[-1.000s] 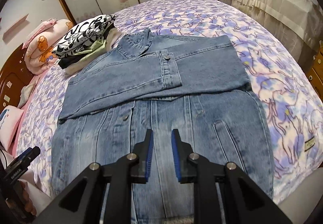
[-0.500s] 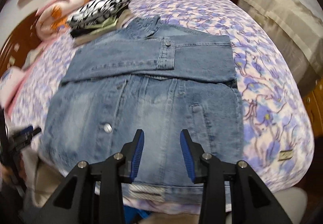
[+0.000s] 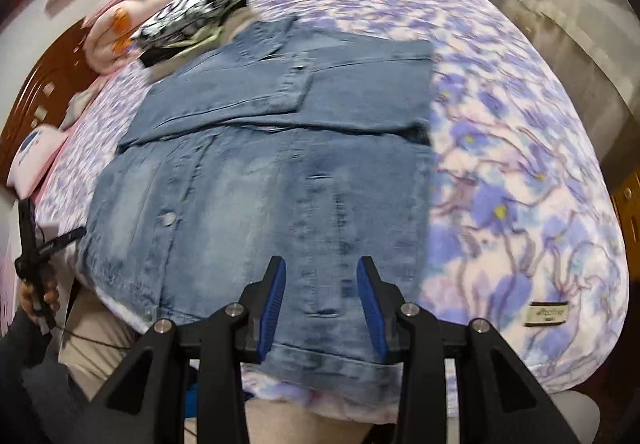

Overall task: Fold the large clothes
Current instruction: 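Grasp the jacket's pocketed hem with both tools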

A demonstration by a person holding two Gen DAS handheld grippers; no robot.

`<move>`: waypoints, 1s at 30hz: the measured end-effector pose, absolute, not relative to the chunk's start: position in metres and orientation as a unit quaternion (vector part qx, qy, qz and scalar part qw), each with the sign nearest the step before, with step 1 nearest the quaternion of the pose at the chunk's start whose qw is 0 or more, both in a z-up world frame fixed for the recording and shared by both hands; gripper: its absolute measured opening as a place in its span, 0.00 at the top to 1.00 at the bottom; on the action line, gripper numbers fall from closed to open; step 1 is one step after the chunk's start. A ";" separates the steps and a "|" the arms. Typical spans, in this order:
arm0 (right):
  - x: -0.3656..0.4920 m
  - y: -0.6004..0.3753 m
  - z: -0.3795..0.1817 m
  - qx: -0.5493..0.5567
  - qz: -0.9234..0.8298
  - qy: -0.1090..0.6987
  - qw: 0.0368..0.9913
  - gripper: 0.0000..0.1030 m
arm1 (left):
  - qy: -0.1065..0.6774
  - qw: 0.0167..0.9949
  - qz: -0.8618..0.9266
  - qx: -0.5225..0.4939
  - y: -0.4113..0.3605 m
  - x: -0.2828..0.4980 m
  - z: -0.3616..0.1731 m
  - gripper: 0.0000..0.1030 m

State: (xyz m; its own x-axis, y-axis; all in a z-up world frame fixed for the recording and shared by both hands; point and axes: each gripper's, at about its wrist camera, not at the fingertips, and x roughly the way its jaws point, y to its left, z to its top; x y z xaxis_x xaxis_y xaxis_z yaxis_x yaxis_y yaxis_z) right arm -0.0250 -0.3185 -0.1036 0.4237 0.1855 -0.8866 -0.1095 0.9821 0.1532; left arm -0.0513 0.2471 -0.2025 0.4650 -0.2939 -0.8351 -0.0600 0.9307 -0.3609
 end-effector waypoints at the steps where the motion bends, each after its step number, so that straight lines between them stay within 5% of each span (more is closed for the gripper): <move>1: -0.025 -0.325 -0.107 0.038 0.086 0.535 0.840 0.64 | 0.516 0.837 -0.069 -0.170 0.247 -0.050 -0.205 0.26; 15: -0.051 -0.377 -0.198 0.144 0.135 0.639 0.744 0.64 | 0.553 0.817 -0.118 -0.110 0.217 -0.047 -0.214 0.18; 30: -0.051 -0.391 -0.216 0.223 0.185 0.602 0.744 0.61 | 0.564 0.786 -0.172 -0.186 0.222 -0.041 -0.225 0.18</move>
State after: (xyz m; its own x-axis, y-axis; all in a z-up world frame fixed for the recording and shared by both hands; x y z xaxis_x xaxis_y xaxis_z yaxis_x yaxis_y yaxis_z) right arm -0.0510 -0.3907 -0.2158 0.2074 0.5433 -0.8135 -0.0062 0.8323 0.5543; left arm -0.0406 0.2224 -0.2253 0.3045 -0.4796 -0.8230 0.0608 0.8720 -0.4857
